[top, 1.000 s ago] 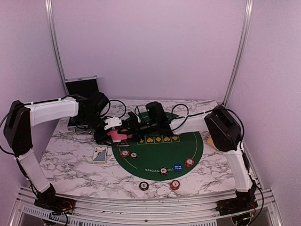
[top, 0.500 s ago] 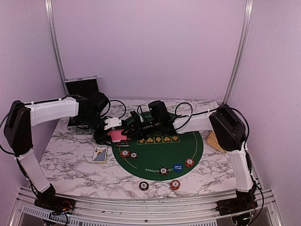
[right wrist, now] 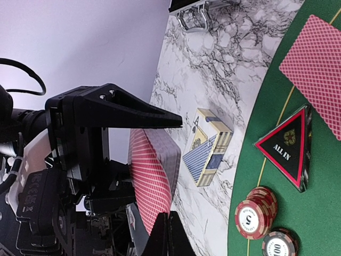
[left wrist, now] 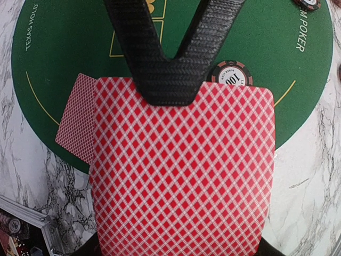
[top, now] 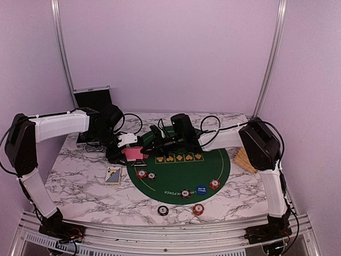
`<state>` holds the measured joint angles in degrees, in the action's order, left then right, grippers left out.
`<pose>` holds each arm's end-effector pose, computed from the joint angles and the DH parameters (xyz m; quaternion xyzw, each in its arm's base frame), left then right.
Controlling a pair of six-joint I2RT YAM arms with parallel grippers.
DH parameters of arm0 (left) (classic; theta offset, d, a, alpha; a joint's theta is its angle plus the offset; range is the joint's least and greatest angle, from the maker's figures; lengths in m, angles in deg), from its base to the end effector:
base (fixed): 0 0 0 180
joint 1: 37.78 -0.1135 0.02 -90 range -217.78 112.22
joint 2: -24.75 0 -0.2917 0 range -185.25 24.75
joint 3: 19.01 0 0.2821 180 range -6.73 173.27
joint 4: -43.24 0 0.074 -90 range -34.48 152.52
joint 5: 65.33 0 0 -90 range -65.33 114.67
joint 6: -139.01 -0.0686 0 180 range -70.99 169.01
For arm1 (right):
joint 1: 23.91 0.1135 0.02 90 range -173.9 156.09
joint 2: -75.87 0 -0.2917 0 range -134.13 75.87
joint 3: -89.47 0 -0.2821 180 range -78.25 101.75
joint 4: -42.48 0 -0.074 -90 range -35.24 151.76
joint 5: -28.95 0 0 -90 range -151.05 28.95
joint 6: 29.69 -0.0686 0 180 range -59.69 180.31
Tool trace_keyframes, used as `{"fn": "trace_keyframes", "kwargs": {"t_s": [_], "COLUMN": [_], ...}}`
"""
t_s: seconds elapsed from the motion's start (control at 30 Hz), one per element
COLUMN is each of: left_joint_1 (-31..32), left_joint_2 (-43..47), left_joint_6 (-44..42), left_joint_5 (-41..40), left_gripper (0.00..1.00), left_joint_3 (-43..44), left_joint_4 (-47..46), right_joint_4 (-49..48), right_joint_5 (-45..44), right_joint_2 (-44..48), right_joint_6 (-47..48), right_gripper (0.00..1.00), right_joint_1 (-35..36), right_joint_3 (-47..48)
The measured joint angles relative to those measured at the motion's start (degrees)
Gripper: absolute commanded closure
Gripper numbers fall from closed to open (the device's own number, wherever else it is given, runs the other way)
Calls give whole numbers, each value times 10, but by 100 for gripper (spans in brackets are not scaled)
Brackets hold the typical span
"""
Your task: Distribute texas hold em gaming equipment
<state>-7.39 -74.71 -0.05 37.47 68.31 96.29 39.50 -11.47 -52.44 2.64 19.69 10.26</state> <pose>0.3398 -0.2169 0.2140 0.6387 0.7312 -0.0728 0.2283 0.3686 0.4232 0.1628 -0.1315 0.7857 0.6032 0.0386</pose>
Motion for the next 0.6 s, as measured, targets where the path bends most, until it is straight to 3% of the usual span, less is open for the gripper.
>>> {"fn": "trace_keyframes", "kwargs": {"t_s": [0.1, 0.2, 0.3, 0.43, 0.6], "left_joint_1": [0, 0, 0, -1, -1], "left_joint_2": [0, 0, 0, 0, 0], "left_joint_6": [0, 0, 0, 0, 0], "left_joint_5": [0, 0, 0, 0, 0], "left_gripper": [100, 100, 100, 100, 100], "left_joint_3": [0, 0, 0, 0, 0], "left_joint_4": [0, 0, -1, -1, -1], "right_joint_4": [-10, -24, -31, -35, -36], "right_joint_5": [1, 5, 9, 11, 11], "right_joint_2": [0, 0, 0, 0, 0], "right_joint_6": [-8, -19, -27, -33, -37], "right_gripper": [99, 71, 62, 61, 68], "right_joint_1": [0, -1, -1, 0, 4], "right_joint_3": [-3, -8, -12, -12, -11]}}
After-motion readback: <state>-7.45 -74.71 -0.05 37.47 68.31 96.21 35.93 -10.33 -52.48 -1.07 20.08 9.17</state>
